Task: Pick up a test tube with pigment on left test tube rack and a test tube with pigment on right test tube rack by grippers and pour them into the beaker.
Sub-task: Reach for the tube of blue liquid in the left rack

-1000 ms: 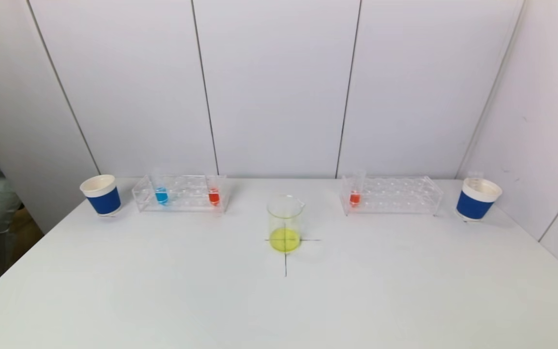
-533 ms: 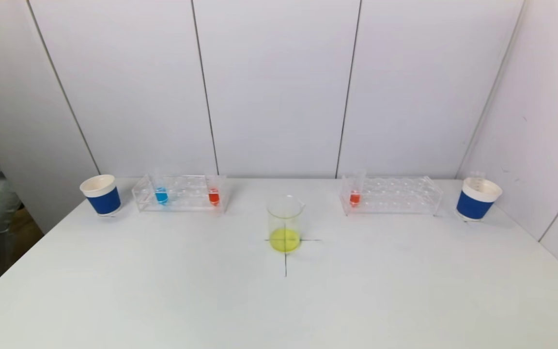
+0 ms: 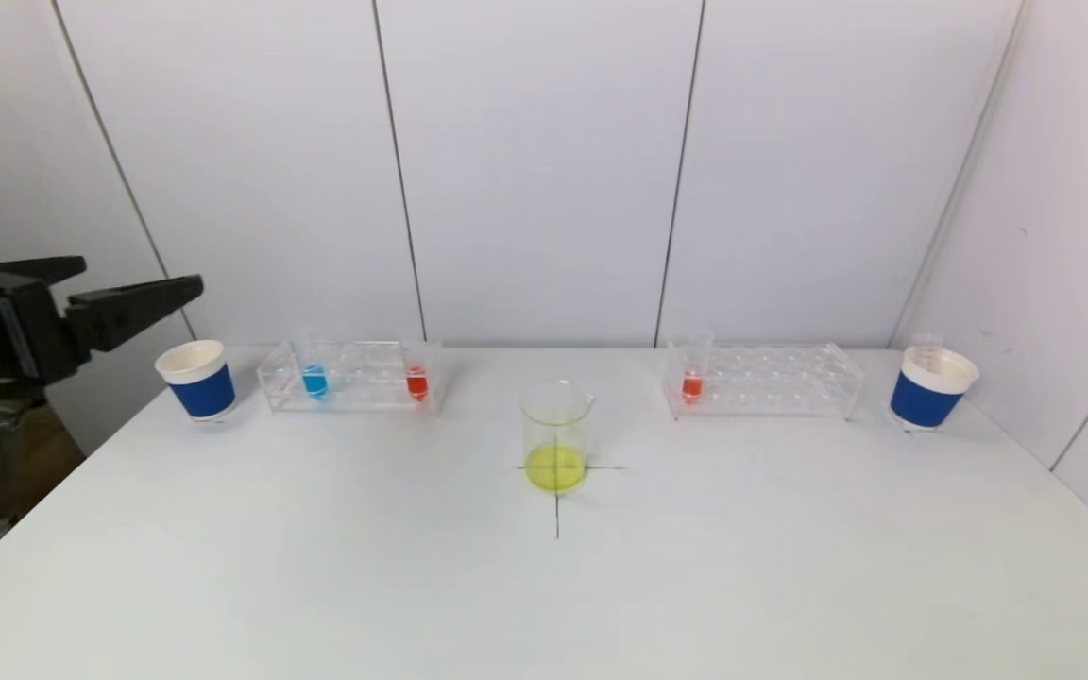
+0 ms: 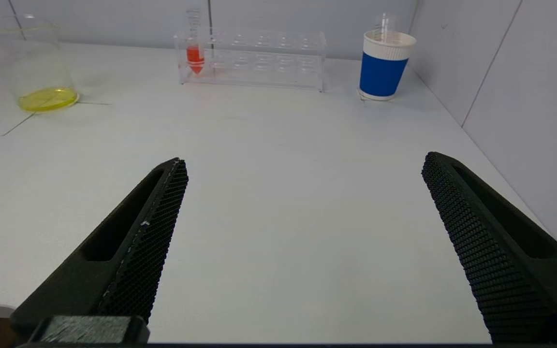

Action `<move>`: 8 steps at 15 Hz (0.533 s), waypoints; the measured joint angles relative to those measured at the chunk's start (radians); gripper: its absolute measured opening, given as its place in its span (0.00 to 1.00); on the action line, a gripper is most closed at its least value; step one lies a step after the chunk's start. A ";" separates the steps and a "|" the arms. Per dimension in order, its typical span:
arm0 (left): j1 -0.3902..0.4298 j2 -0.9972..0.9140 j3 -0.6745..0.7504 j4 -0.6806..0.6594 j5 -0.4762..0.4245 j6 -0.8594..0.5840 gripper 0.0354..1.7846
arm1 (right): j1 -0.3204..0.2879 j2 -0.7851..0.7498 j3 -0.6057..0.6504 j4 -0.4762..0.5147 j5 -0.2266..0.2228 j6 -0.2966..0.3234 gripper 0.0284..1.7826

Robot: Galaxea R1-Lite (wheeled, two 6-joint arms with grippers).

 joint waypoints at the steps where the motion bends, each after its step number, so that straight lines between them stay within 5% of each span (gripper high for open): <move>1: 0.016 0.057 0.000 -0.060 -0.012 0.000 0.99 | 0.000 0.000 0.000 0.000 0.000 0.000 0.99; 8: 0.121 0.424 0.000 -0.425 -0.138 0.005 0.99 | 0.000 0.000 0.000 0.000 0.000 0.000 0.99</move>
